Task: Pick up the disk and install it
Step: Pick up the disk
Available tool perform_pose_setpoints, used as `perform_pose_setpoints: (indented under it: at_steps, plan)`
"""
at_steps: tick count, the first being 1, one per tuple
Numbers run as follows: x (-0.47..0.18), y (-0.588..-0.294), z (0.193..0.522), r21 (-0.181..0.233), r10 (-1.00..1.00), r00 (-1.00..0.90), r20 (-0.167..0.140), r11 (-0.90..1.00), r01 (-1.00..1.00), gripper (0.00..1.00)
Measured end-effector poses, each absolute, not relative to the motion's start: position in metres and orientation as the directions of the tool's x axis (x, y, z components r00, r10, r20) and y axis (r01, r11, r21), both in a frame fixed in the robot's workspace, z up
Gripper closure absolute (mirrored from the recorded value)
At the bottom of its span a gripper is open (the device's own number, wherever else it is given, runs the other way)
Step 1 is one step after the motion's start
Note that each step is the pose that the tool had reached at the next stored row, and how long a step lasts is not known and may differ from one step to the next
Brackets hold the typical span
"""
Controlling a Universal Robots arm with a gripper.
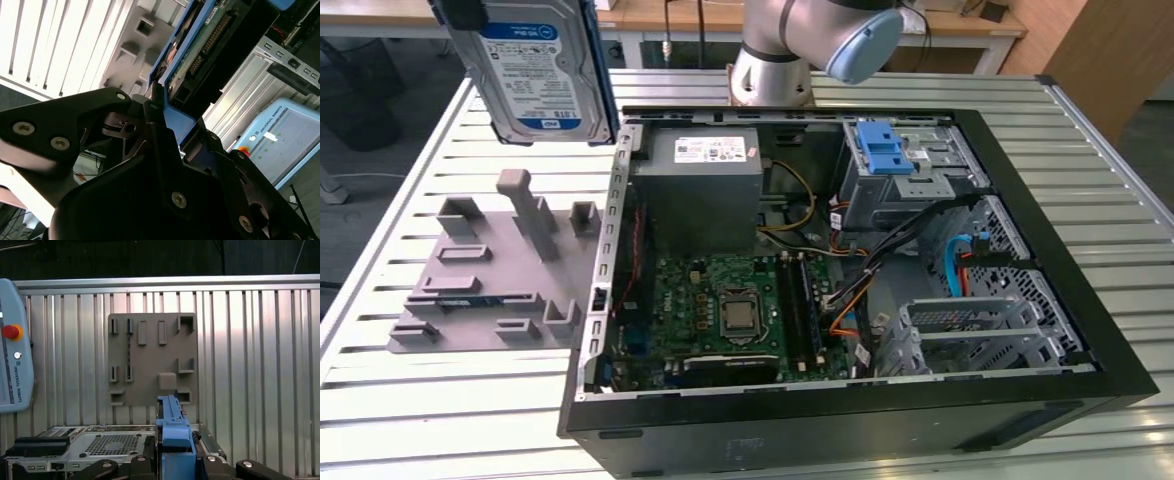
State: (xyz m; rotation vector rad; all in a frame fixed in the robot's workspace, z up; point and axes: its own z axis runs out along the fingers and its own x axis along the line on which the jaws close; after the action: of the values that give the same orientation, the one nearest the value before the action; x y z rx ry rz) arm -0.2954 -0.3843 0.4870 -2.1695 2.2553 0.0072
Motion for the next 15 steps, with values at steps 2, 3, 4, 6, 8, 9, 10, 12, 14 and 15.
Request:
perform_pose_setpoints:
  at_steps: [2,3,4,6,8,9,10,12,14,15]
  plan:
    - [-0.290,-0.385,0.487,-0.005,-0.999,-0.039,-0.012,0.039,-0.999,0.64]
    - [-0.286,-0.386,0.486,-0.005,-0.999,-0.039,-0.012,0.039,-0.999,0.64]
    - [-0.281,-0.386,0.486,-0.005,-0.999,-0.039,-0.012,0.039,-0.999,0.64]
    - [-0.272,-0.386,0.486,-0.005,-0.999,-0.039,-0.012,0.039,-0.999,0.64]
    - [-0.263,-0.386,0.485,-0.005,-0.999,-0.039,-0.012,0.039,-0.999,0.64]
    - [-0.258,-0.386,0.485,-0.005,-0.999,-0.039,-0.012,0.039,-0.999,0.64]
    - [-0.254,-0.386,0.485,-0.004,-0.999,-0.039,-0.012,0.039,-0.999,0.64]
    - [-0.244,-0.386,0.484,-0.004,-0.999,-0.039,-0.012,0.039,-0.999,0.64]
    - [-0.235,-0.386,0.484,-0.003,-0.999,-0.039,-0.012,0.039,-0.999,0.64]
    - [-0.231,-0.386,0.484,-0.003,-0.999,-0.039,-0.012,0.039,-0.999,0.64]
